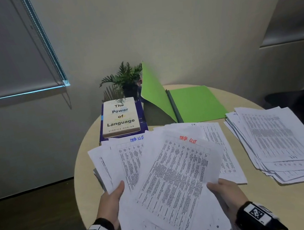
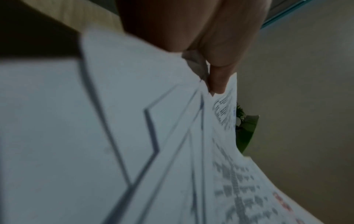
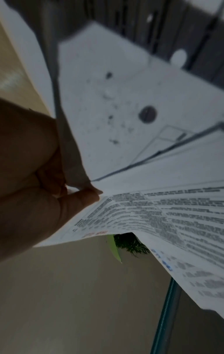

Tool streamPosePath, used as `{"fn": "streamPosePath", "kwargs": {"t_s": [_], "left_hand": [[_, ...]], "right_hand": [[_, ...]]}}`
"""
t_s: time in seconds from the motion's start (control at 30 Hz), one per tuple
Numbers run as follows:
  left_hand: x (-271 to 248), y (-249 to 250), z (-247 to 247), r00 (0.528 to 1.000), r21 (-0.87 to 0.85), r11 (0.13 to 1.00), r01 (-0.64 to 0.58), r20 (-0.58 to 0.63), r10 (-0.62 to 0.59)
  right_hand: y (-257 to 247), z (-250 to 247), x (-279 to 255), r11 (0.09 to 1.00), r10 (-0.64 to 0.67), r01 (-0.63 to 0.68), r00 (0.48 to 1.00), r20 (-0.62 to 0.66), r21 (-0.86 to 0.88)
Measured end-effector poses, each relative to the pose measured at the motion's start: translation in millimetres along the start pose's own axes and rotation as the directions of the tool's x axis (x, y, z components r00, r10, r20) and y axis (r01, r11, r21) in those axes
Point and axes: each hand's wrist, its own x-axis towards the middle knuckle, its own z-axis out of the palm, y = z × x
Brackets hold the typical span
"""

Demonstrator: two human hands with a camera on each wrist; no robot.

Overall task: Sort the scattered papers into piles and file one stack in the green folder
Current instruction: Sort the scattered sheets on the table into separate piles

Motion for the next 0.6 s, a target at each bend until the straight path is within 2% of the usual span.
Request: {"fn": "streamPosePath", "kwargs": {"t_s": [0.1,0.23,0.27,0.37,0.47,0.57,0.6], "left_hand": [[2,8,-12,0.999,0.037,0.999,0.014,0.030,-0.015],[-6,19,-15,0.976,0.034,0.997,0.076,0.200,-0.081],[-9,20,-13,0.969,0.033,0.995,0.090,0.228,-0.095],[-9,15,-6,0.958,0.045,0.994,0.098,0.265,-0.106],[-5,9,-3,0.951,0.106,0.989,0.101,0.281,-0.128],[-6,6,-3,0.942,0.187,0.980,0.068,0.311,-0.124],[-6,4,-3,0.954,0.236,0.971,0.044,0.278,-0.111]], "right_hand": [[-7,-12,2,0.999,0.041,-0.041,0.999,-0.033,-0.013],[-13,-24,9,0.993,0.032,-0.028,0.999,-0.036,0.116],[-13,-23,10,0.993,0.041,-0.042,0.999,0.005,0.114],[-9,-9,8,0.993,0.112,-0.114,0.987,0.117,0.011],[1,7,7,0.987,0.137,-0.119,0.973,0.188,-0.104],[6,14,6,0.964,0.155,-0.118,0.978,0.141,-0.238],[6,16,4,0.950,0.137,-0.099,0.984,0.110,-0.297]]}}
